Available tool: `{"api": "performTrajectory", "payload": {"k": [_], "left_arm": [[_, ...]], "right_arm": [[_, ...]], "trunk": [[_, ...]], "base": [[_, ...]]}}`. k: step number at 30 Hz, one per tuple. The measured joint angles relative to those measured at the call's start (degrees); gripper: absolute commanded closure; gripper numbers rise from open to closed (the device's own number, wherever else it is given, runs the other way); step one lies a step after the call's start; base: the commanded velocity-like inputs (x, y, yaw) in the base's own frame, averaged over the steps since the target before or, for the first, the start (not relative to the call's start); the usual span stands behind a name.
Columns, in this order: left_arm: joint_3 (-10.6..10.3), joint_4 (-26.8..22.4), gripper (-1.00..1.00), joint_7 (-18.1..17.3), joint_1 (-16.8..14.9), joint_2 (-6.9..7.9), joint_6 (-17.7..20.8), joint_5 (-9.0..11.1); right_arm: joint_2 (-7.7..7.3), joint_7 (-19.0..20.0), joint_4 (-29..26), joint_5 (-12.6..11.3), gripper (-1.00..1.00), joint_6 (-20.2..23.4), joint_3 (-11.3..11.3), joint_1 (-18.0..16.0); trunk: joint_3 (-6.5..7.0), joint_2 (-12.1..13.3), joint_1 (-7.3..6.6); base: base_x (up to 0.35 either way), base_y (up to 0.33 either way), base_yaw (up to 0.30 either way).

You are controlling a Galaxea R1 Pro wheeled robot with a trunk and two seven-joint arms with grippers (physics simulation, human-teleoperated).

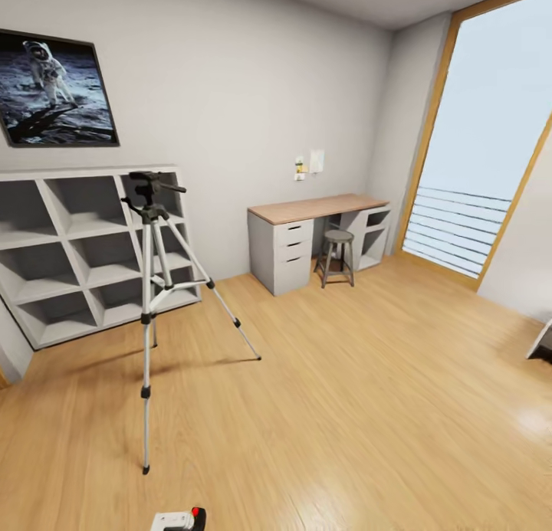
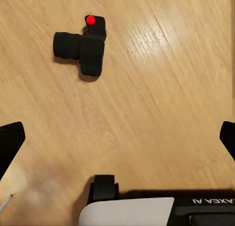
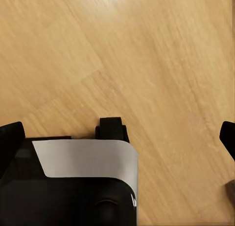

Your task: Attach the digital camera to the camera tripod in the bedroom.

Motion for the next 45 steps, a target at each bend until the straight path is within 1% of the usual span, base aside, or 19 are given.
{"api": "performTrajectory", "payload": {"k": [5,10,14,20,25,31,32,33,45], "left_arm": [[0.0,0.12,-1.0,0.04,0.01,-0.02,0.06,-0.04],[0.06,0.14,-1.0,0.08,0.01,-0.04,0.08,-0.04],[0.13,0.09,-1.0,0.14,0.01,-0.54,0.08,0.01],[0.15,0.08,-1.0,0.16,0.01,-0.72,0.08,0.02],[0.16,0.08,-1.0,0.25,0.01,-0.8,0.15,1.11],[0.14,0.07,-1.0,0.34,0.01,-0.8,0.12,2.91],[0.14,0.07,-1.0,0.35,0.02,-0.75,0.08,3.86],[0.13,0.05,-1.0,0.35,0.02,-0.73,0.08,3.99],[0.09,0.07,-1.0,0.15,0.02,-0.65,0.06,4.38]], "right_arm": [[0.0,0.0,0.11,0.01,-1.0,-0.01,0.0,-0.01],[-0.01,0.0,0.19,0.02,-1.0,-0.01,0.0,-0.01],[-0.01,0.0,0.22,0.02,-1.0,-0.01,0.0,-0.01],[-0.01,0.0,0.23,0.04,-1.0,-0.01,0.0,-0.01],[-0.01,0.0,0.23,0.01,-1.0,-0.01,0.0,-0.01],[0.02,0.0,0.23,-0.01,-1.0,-0.01,0.0,-0.01],[0.05,0.0,0.23,-0.02,-1.0,-0.01,0.01,-0.01],[0.04,0.0,0.23,-0.01,-1.0,-0.01,0.01,-0.01],[0.0,0.01,0.23,-0.02,-1.0,-0.01,0.0,-0.01]], "trunk": [[0.0,0.0,0.0],[0.0,0.0,0.0],[0.0,0.0,0.0],[0.0,0.0,0.0],[0.0,0.0,0.0],[0.0,0.0,0.0],[-0.17,-0.39,0.21],[-0.35,-0.79,0.43],[-2.51,-5.6,3.07]], "base": [[0.0,0.0,-0.158],[0.0,0.0,-0.034],[0.0,0.0,-0.006],[0.0,0.0,-0.001],[0.0,0.0,0.0],[0.0,0.0,0.0],[0.0,0.0,0.0],[0.0,0.0,0.0],[0.0,0.0,0.0]]}}
